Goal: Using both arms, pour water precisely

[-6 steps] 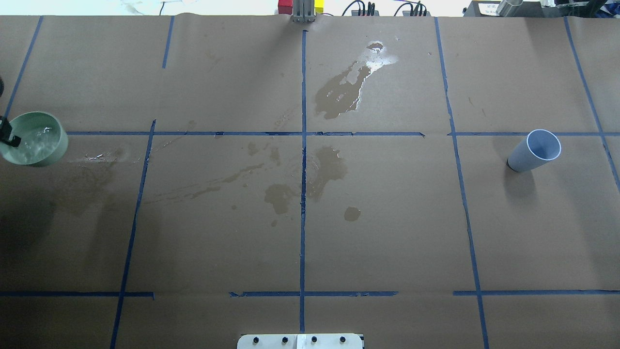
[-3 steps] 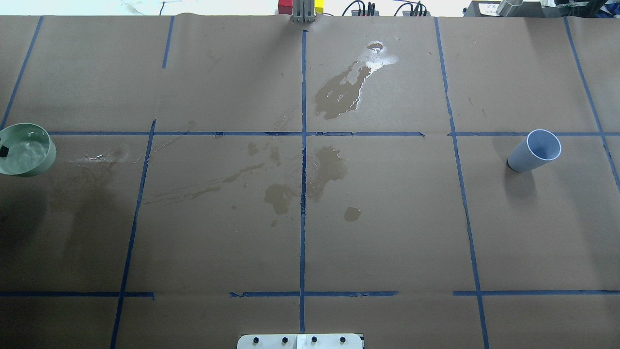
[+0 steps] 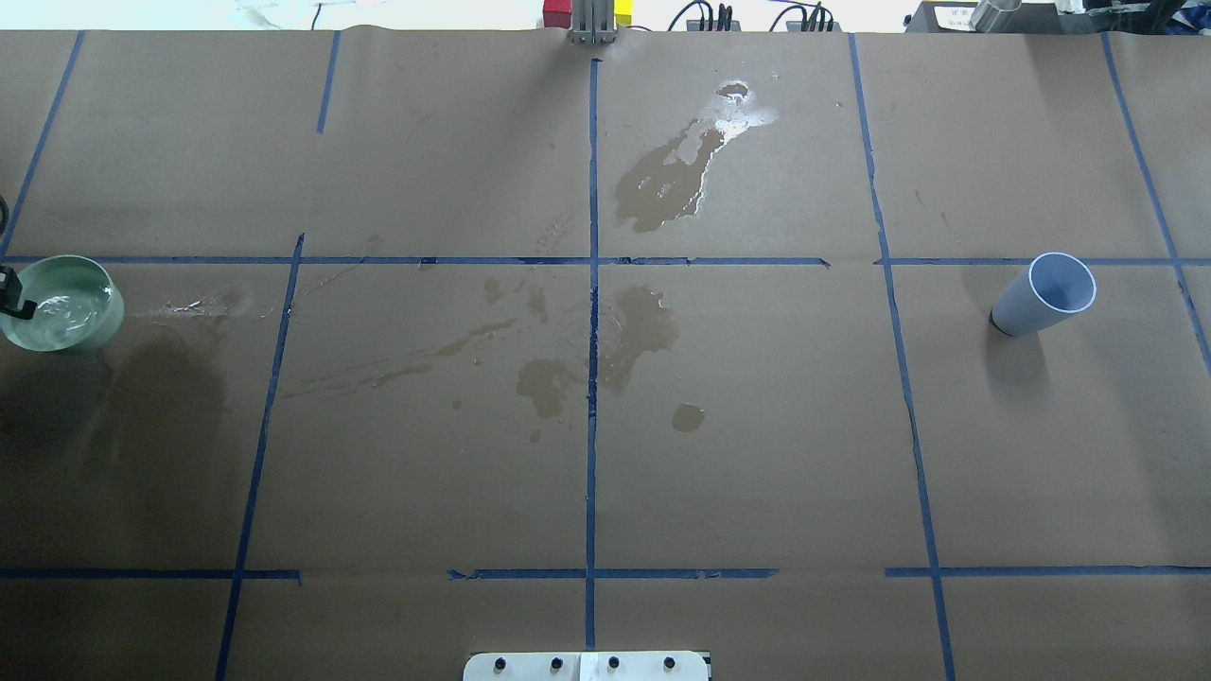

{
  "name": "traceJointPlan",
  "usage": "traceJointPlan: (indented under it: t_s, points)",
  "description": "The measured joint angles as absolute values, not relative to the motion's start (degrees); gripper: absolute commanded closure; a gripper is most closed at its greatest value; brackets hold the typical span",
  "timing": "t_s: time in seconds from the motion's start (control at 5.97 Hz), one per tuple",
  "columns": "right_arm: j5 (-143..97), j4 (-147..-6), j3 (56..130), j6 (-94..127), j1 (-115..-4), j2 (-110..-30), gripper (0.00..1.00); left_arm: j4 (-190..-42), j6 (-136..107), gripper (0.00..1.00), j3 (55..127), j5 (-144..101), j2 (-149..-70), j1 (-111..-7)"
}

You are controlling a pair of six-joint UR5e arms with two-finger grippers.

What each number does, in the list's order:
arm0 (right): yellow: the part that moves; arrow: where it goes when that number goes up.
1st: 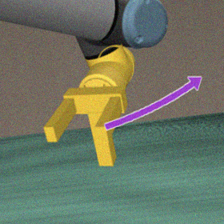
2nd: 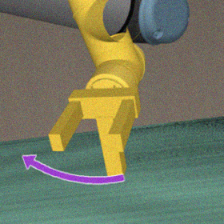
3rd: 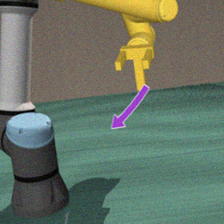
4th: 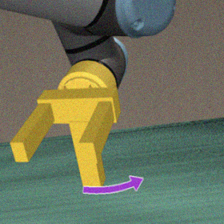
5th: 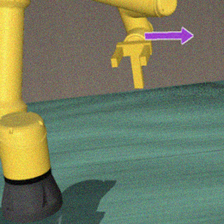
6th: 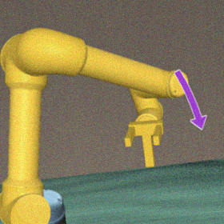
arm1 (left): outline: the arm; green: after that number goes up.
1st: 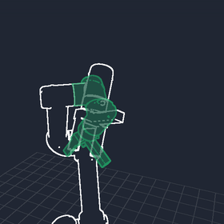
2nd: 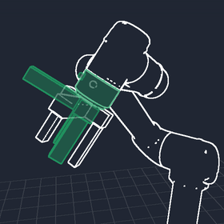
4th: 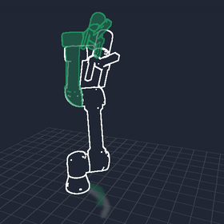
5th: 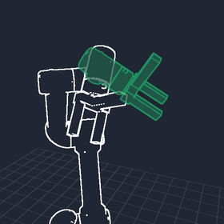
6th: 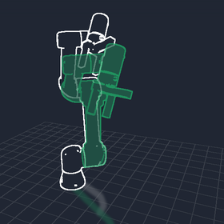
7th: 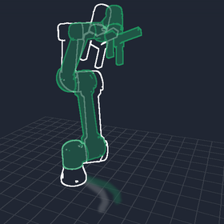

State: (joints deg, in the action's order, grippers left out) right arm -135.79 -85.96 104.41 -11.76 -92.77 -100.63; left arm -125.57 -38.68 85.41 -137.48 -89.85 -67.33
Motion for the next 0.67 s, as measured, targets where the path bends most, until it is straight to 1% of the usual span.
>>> traceJointPlan:
  t_s: [0.17,0.33,0.67]
  points:
    - [-135.79,-85.96,104.41,-11.75,-92.77,-100.63,0.00,-128.56,-40.93,0.98,84.13,-136.05,-89.89,-65.65]
    - [-135.79,-85.96,104.41,-11.71,-92.79,-100.63,0.00,-129.60,-41.72,0.94,83.61,-135.40,-89.90,-64.64]
    - [-135.79,-85.96,104.41,-11.71,-92.81,-100.64,0.00,-129.97,-41.97,0.80,83.19,-135.11,-89.95,-63.44]
